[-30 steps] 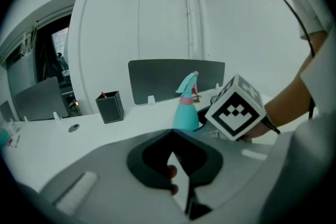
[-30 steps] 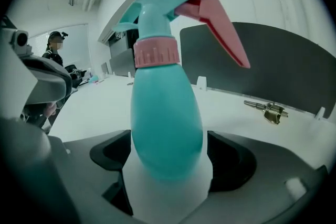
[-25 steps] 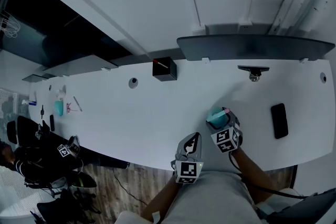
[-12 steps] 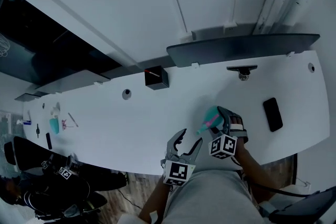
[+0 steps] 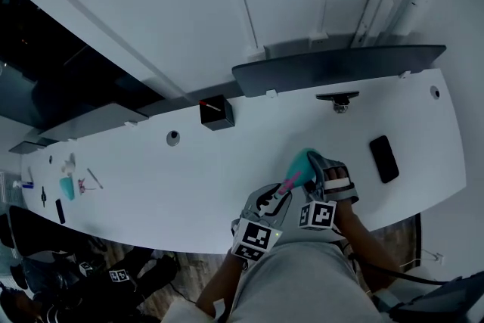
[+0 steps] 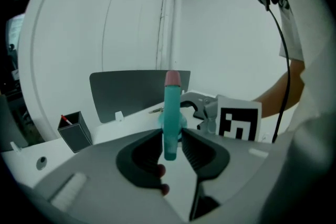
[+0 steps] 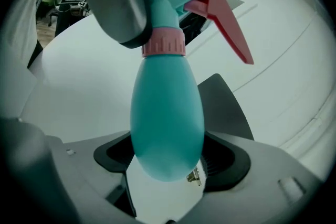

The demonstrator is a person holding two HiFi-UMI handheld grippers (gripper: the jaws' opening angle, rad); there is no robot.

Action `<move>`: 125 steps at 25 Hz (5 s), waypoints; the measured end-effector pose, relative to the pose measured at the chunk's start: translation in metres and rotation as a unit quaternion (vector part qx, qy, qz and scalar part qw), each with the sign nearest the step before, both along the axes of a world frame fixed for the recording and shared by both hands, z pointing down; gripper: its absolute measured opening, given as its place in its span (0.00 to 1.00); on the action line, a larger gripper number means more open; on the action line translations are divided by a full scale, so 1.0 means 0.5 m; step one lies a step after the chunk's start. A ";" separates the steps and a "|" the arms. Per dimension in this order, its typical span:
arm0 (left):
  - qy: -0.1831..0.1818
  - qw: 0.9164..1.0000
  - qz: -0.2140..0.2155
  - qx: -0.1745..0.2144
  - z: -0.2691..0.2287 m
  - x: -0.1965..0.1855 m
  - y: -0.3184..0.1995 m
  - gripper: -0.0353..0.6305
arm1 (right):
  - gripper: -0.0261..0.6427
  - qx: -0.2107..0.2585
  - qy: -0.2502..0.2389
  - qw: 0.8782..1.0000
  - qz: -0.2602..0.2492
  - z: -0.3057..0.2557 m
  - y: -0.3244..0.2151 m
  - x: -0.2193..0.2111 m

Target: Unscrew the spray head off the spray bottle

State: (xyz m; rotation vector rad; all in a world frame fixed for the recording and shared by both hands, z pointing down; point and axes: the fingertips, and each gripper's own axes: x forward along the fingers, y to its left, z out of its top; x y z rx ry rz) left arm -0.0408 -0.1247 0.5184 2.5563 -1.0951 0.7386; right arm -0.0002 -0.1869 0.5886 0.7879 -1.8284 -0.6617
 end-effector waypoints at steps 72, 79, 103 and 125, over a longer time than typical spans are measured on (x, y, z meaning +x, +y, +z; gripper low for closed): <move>-0.441 0.862 0.136 0.209 0.013 -0.049 0.003 0.44 | 0.63 -0.026 0.116 0.985 -0.125 0.023 -0.011 0.018; -0.448 0.858 0.136 0.211 0.019 -0.043 -0.012 0.25 | 0.63 -0.005 0.095 0.986 -0.134 -0.014 -0.010 -0.013; 0.215 0.969 -0.034 -0.117 -0.052 -0.045 0.011 0.36 | 0.63 0.004 0.046 0.987 -0.151 -0.032 -0.015 -0.024; -0.177 0.969 0.159 0.072 0.021 -0.113 0.016 0.37 | 0.55 -0.222 -0.090 0.958 -0.158 0.001 0.036 -0.027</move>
